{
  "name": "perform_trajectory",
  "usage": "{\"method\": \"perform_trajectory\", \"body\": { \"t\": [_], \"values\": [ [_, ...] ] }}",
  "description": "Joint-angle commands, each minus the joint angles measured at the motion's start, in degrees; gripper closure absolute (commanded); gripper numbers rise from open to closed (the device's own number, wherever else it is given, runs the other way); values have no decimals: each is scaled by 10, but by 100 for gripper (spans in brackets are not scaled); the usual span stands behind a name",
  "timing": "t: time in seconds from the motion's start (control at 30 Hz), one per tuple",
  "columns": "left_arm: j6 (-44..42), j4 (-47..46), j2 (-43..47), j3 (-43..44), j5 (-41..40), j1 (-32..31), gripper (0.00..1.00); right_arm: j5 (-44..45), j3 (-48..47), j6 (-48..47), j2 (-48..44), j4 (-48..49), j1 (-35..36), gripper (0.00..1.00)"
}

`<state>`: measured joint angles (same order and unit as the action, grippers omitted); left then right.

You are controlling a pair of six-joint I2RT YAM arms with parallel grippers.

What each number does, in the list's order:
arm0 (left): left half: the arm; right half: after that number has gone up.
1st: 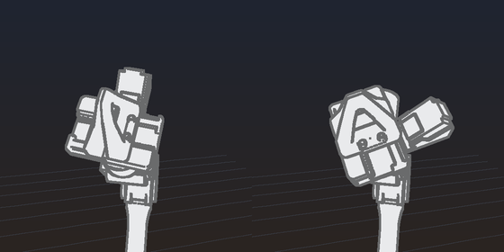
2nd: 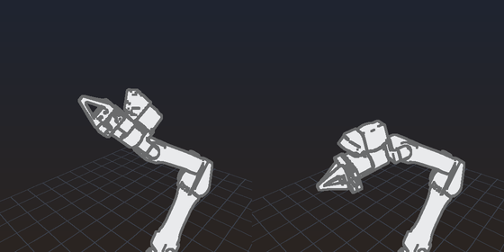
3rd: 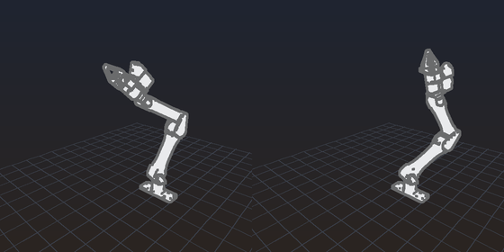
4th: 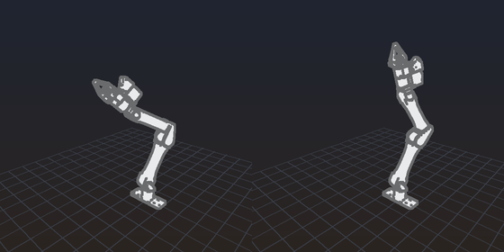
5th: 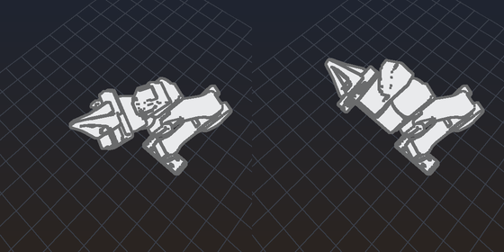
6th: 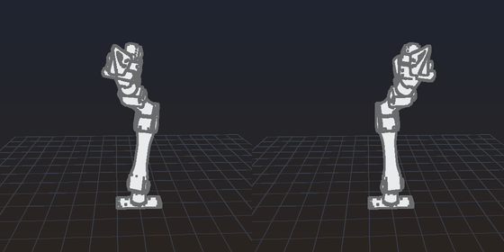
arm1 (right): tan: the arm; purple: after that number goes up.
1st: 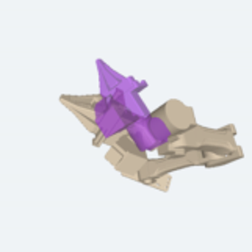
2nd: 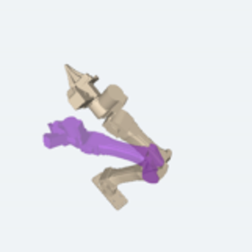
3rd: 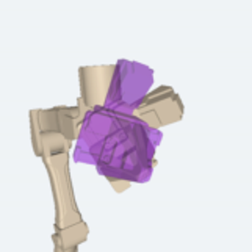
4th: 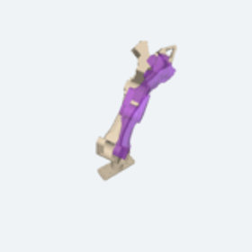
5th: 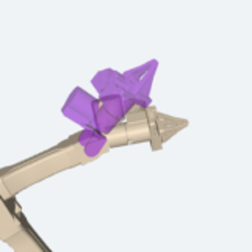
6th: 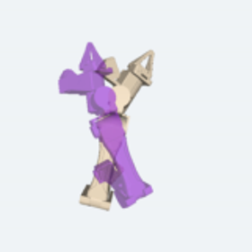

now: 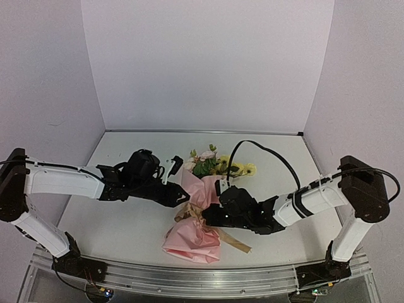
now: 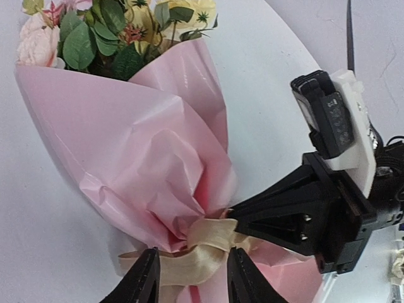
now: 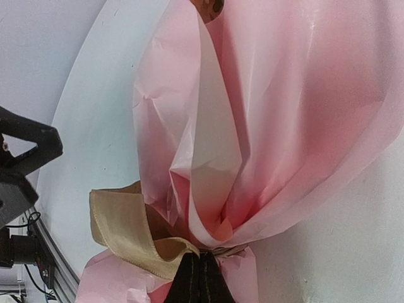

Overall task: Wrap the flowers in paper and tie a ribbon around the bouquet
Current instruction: Cross the half-tied ribbon over the folded bouquet.

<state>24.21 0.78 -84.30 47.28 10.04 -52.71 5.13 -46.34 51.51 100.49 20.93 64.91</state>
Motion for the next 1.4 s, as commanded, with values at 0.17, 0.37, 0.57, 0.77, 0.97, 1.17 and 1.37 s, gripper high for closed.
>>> {"method": "perform_trajectory", "body": {
  "t": [0.17,0.37,0.57,0.77,0.97,1.17,1.37],
  "values": [
    [86,28,16,22,115,-24,61,54,-7,11,-26,5,19,100],
    [123,-5,-28,17,109,-35,56,68,11,30,-38,31,22,100],
    [136,-42,-72,39,86,-34,55,66,9,32,-39,32,25,100],
    [155,-66,-91,45,76,-32,55,61,8,33,-37,33,25,100],
    [160,-66,-104,50,77,-29,60,56,5,35,-31,33,26,100],
    [158,-36,-121,56,61,-26,65,56,6,34,-32,33,26,100],
    [158,-32,-132,64,55,-26,80,50,3,29,-28,33,26,100]
  ]
}}
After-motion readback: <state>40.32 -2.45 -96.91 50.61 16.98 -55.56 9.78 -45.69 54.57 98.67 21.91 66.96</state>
